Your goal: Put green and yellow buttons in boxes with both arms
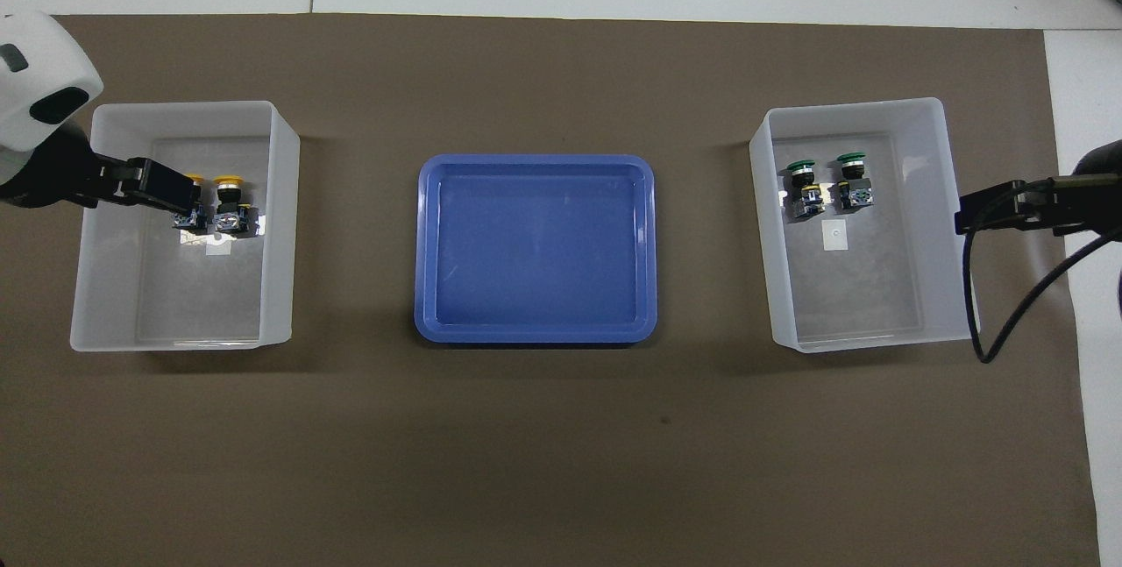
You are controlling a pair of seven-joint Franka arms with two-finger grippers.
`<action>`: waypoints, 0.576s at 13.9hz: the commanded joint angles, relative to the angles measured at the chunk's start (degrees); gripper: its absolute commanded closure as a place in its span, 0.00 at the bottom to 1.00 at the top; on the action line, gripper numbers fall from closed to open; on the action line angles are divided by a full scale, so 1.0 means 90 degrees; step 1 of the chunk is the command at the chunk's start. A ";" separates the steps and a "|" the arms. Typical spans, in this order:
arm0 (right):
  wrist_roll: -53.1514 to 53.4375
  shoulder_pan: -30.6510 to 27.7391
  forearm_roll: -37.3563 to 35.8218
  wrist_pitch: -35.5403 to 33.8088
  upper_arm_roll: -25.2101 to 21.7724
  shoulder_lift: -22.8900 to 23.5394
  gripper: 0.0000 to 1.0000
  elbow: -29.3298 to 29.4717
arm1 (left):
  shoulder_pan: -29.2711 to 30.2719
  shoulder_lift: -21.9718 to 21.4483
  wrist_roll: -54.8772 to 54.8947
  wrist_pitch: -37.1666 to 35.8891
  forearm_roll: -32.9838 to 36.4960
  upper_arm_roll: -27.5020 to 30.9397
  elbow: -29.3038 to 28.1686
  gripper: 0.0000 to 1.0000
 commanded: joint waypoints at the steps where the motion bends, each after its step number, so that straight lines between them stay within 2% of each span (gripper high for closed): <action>1: 0.0045 -0.0008 -0.0012 0.0063 0.0031 -0.0065 0.00 -0.0100 | -0.0060 -0.0229 -0.0081 0.0285 0.0106 0.0042 -0.0291 0.00; 8: 0.0045 -0.0007 -0.0012 0.0063 0.0031 -0.0065 0.00 -0.0100 | -0.0070 -0.0220 -0.0033 0.0685 0.0116 0.0042 -0.0262 0.00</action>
